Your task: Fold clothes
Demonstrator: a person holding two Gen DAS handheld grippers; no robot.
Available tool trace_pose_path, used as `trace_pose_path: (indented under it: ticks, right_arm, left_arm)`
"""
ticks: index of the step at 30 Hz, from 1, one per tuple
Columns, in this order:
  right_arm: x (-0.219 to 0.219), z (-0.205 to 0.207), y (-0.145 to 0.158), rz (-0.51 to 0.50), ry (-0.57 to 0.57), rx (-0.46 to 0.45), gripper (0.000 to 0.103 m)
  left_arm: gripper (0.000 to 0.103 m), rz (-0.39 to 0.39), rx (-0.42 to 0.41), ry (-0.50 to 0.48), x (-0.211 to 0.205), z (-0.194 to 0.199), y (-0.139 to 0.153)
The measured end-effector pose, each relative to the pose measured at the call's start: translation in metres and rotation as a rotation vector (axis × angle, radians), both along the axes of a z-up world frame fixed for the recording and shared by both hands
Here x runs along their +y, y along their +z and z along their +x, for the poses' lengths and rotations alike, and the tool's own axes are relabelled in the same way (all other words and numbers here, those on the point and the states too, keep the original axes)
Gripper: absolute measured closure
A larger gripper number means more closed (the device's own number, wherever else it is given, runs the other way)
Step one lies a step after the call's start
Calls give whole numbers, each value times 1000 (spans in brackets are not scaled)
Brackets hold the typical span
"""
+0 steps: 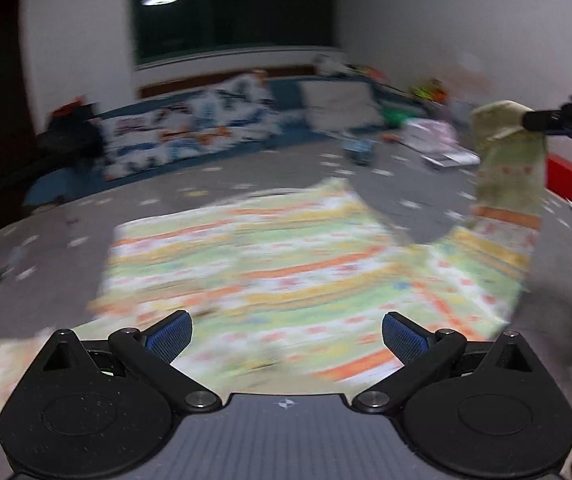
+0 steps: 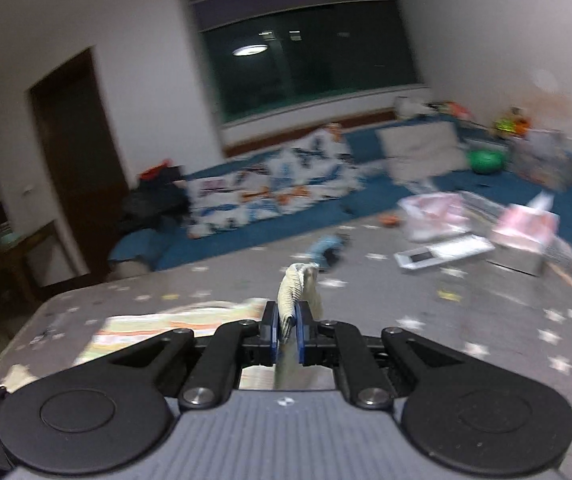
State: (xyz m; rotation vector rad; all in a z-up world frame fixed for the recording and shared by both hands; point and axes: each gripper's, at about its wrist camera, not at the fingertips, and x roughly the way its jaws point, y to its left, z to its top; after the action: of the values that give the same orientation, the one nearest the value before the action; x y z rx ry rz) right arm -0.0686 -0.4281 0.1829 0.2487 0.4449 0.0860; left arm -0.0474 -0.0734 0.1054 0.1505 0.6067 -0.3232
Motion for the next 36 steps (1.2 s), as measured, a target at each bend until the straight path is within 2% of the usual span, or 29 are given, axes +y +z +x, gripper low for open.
trace_pose_path:
  ticks: [5,9,16,20,24,28,31,34,36]
  right_arm:
    - [71,26,7,-38,167,3,95]
    - [133,45,-5,-65,294,32,95]
    - [231,57,-38,-142,479,79,95]
    - [269,56,-65,-160,565,147,92]
    - [268,45,-76,-183,611,182,75]
    - [227,29,-69,-182,574,177,71]
    - [189,25,-75,-216,489,212,71]
    - [159,22,-89,-229,419,265,70]
    - [143,19,-100,-235,394,301,71]
  left_arm:
    - [0,-24,-11,138,63,-13,0]
    - [0,-42,5,206,96,-24,-8]
    - [0,-81,37,266,122,-37,-17]
    - [0,-86,40,272,123,-37,-18]
    - [1,-80,16,259,120,-32,-12]
    - [4,-105,-10,228,112,-20,-3]
    - [8,-136,-30,188,98,-8,3]
    - [19,-144,-37,110,74,6,5]
    - [31,-128,-38,62,57,16,2]
